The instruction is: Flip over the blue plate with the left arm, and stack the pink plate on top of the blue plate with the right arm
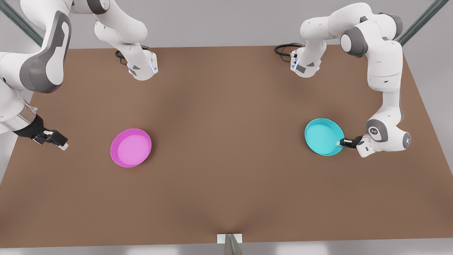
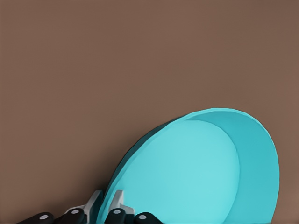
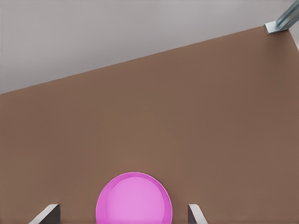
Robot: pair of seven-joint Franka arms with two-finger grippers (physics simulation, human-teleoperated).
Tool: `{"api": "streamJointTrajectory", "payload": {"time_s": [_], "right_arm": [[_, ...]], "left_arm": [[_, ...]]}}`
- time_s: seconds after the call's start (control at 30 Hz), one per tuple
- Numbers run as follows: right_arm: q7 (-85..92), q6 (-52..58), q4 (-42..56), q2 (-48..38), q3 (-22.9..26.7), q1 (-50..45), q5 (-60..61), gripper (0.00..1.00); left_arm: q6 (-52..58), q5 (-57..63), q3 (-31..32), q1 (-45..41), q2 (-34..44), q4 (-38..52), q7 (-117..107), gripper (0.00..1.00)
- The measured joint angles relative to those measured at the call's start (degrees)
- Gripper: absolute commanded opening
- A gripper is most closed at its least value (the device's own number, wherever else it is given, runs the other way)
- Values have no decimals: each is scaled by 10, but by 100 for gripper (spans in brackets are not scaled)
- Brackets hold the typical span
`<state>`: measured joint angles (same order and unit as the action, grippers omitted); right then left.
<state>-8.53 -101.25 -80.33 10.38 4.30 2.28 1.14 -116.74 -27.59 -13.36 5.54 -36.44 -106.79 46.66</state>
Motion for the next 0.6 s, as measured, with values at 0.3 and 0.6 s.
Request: {"api": "streamJointTrajectory", "payload": {"time_s": [0.3,0.6], "right_arm": [[0,-3,0,4,0,0,0,100],[0,-7,0,4,0,0,0,100]], "left_arm": [[10,24,0,0,4,2,-9,21],[57,19,0,-19,46,14,-62,21]]}}
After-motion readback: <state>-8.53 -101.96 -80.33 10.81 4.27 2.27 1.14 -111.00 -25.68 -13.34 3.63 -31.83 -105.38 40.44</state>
